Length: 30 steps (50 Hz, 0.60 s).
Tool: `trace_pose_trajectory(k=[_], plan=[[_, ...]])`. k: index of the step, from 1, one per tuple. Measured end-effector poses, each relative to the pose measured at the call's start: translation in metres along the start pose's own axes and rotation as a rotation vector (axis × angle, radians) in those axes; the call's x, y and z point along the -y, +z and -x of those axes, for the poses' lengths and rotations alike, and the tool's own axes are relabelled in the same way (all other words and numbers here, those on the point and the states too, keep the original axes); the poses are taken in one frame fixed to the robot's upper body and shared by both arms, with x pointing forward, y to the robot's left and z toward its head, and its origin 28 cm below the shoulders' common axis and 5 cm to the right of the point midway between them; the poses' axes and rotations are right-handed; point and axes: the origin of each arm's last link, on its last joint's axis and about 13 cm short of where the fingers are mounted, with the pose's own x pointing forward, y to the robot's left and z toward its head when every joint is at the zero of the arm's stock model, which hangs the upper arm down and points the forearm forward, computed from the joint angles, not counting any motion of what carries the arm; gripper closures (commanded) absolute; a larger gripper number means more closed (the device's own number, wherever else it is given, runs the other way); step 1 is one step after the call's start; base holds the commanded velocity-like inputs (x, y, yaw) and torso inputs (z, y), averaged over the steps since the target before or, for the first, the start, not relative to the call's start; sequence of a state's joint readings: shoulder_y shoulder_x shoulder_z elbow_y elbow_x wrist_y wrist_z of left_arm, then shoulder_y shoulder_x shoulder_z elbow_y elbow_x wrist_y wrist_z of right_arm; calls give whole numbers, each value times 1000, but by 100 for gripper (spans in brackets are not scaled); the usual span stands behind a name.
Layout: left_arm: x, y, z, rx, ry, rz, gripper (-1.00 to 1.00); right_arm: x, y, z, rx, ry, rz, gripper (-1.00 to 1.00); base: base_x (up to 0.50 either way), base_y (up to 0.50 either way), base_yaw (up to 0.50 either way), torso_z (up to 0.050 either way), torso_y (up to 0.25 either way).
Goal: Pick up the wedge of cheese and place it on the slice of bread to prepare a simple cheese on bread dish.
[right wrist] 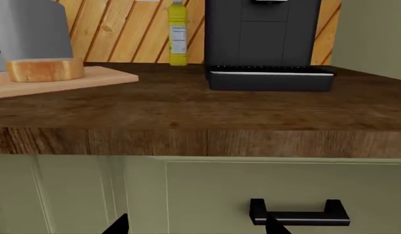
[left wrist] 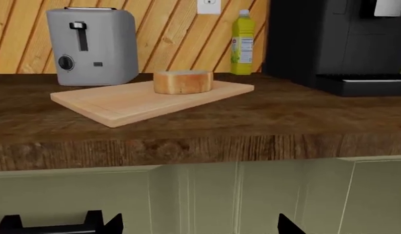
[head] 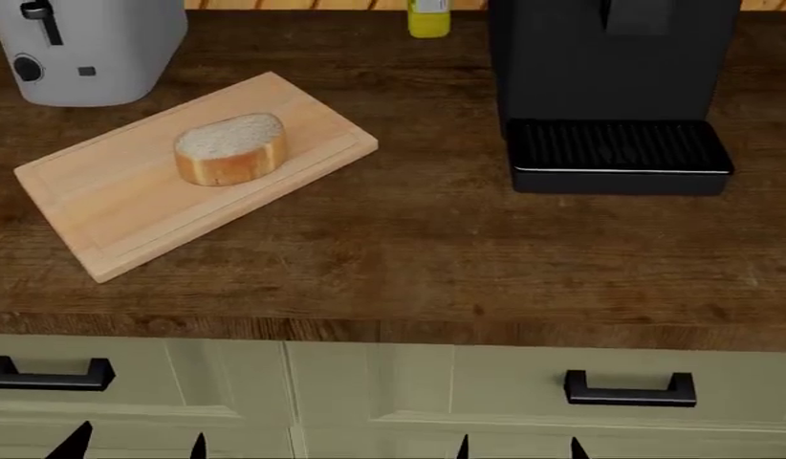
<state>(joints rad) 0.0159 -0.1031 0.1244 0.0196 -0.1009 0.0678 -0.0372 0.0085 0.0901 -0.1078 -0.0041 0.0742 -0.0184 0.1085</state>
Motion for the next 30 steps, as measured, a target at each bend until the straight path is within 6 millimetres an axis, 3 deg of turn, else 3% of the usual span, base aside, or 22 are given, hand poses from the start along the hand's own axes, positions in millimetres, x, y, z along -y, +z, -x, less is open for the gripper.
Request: trace_pose_trajectory(k=[15,30], plan=[[0,1,1,-3,11,-13,-100,1,2,1,1,-9,2,-100,0,0,0,48,0],[0,31,2,19,36,-53,-100,12,37,3,28,-39,35,-100,0,0,0,1,0]])
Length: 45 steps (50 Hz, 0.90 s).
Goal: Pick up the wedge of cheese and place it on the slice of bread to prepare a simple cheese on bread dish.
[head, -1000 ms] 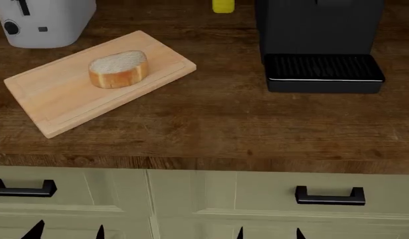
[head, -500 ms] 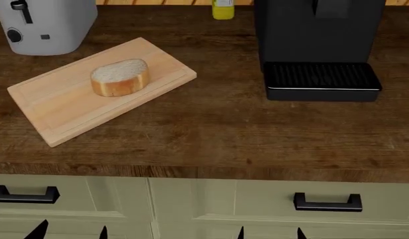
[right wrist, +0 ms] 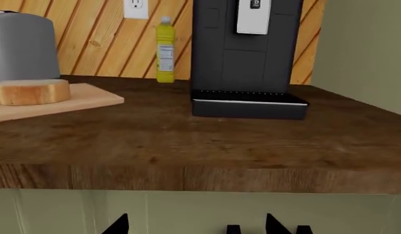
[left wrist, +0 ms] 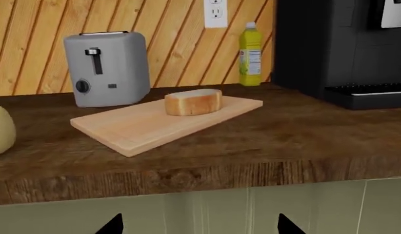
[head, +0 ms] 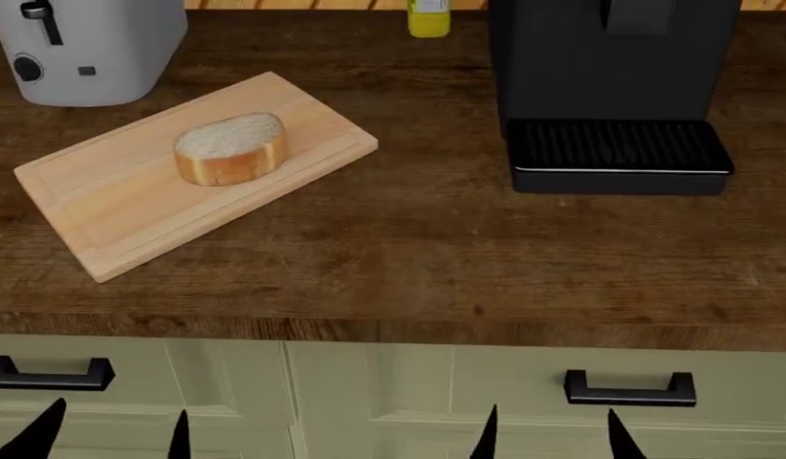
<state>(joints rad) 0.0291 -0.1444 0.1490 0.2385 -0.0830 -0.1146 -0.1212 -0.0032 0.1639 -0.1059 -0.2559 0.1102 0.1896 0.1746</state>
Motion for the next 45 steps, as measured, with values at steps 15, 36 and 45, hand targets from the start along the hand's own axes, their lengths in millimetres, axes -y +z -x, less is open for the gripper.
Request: trace_pose_trajectory(k=[15,36,45], plan=[[-5,49,-11,75,8,21,-100,10,37,-2,50,-27,59,-100,0,0,0,0,0],[-11,108,-13,186,24,-12,-100,21,67,-7,131,-60,108,-100,0,0,0,0,0],[-17,124,-14,235,56,-24,-100,29,79,-14,156,-83,105,-100,0,0,0,0,0]])
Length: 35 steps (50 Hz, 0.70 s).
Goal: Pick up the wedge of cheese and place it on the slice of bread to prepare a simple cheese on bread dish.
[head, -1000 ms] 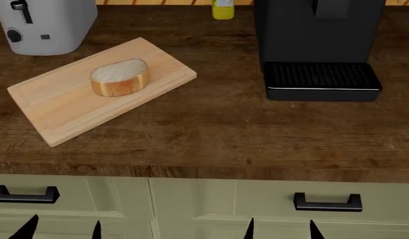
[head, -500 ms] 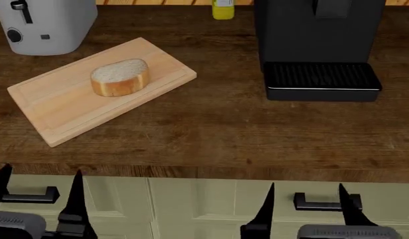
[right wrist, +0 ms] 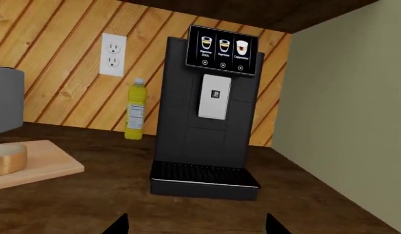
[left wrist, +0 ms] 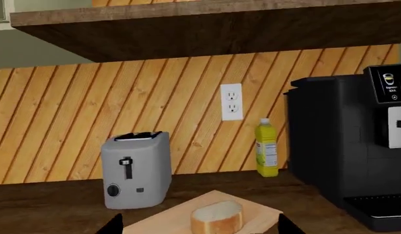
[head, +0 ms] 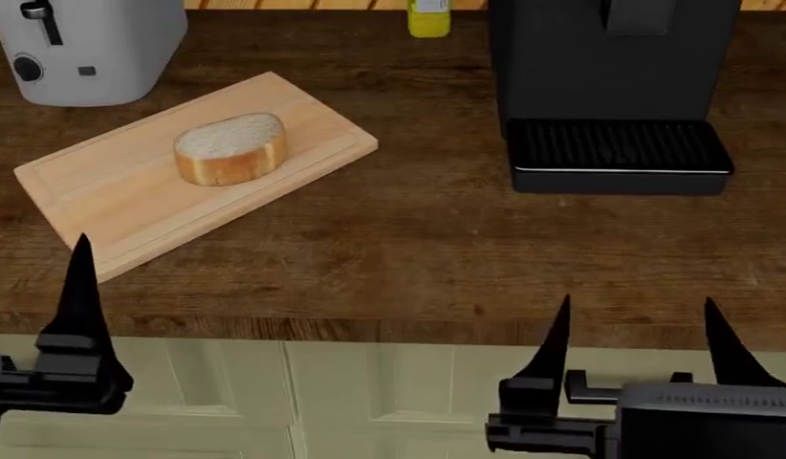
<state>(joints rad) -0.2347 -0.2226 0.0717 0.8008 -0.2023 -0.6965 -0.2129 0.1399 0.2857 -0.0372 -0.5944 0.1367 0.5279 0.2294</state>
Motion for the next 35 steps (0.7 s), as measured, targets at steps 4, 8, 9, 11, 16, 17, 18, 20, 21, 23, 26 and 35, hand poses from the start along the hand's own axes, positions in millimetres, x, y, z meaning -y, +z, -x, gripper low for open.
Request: trace_pose_trajectory(k=[4,8,9,11,16,17,18,20,21,23,26,35], plan=[[-2,5,-2,15,15,-8,-100,4,6,-4,13,-9,7,-100,0,0,0,0,0],[-4,9,-3,24,27,-14,-100,8,13,-7,27,-19,17,-100,0,0,0,0,0],[-4,9,-3,26,29,-16,-100,9,15,-8,30,-21,20,-100,0,0,0,0,0],[-5,11,-3,30,33,-18,-100,11,18,-10,37,-24,26,-100,0,0,0,0,0],[-7,14,-4,36,41,-25,-100,14,25,-14,50,-31,37,-100,0,0,0,0,0],[-7,15,-4,38,43,-26,-100,14,26,-15,52,-32,39,-100,0,0,0,0,0],[-7,15,-4,39,45,-27,-100,15,27,-15,54,-33,40,-100,0,0,0,0,0],[-8,16,-4,40,49,-28,-100,16,28,-16,56,-35,43,-100,0,0,0,0,0],[-8,16,-4,41,51,-29,-100,16,29,-16,56,-35,44,-100,0,0,0,0,0],[-8,17,-4,42,55,-30,-100,17,29,-17,57,-36,47,-100,0,0,0,0,0],[-9,17,-5,44,62,-30,-100,17,30,-17,58,-37,49,-100,0,0,0,0,0],[-11,18,-6,41,82,-22,-100,18,31,-19,57,-39,53,-100,0,0,0,0,0]])
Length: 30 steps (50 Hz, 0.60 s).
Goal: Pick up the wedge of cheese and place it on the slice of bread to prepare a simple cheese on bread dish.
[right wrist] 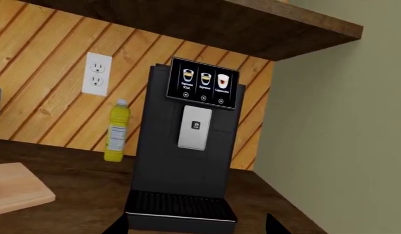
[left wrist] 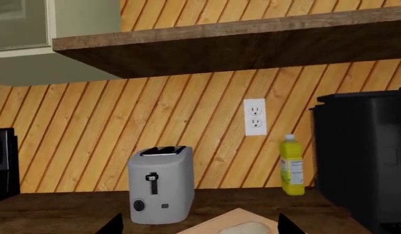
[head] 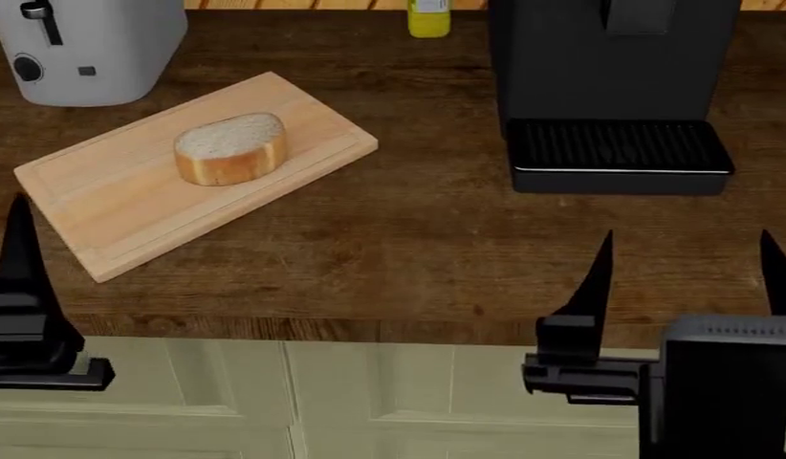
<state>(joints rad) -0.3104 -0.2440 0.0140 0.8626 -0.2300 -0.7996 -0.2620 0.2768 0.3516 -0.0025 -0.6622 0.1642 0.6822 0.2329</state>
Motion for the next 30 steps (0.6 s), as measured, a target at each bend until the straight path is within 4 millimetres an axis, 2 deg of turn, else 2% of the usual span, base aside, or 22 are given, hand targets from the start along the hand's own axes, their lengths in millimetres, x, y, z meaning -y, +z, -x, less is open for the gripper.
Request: trace_pose_trajectory(k=[3,18,30], plan=[[0,1,0,-1,0,5,-100,0,0,0,1,0,-5,-100,0,138,0,0,0],[0,0,1,-9,5,14,-100,0,3,2,10,23,-25,-100,164,397,0,0,0],[0,-2,2,-5,9,11,-100,0,4,3,6,32,-61,-100,267,140,0,0,0]])
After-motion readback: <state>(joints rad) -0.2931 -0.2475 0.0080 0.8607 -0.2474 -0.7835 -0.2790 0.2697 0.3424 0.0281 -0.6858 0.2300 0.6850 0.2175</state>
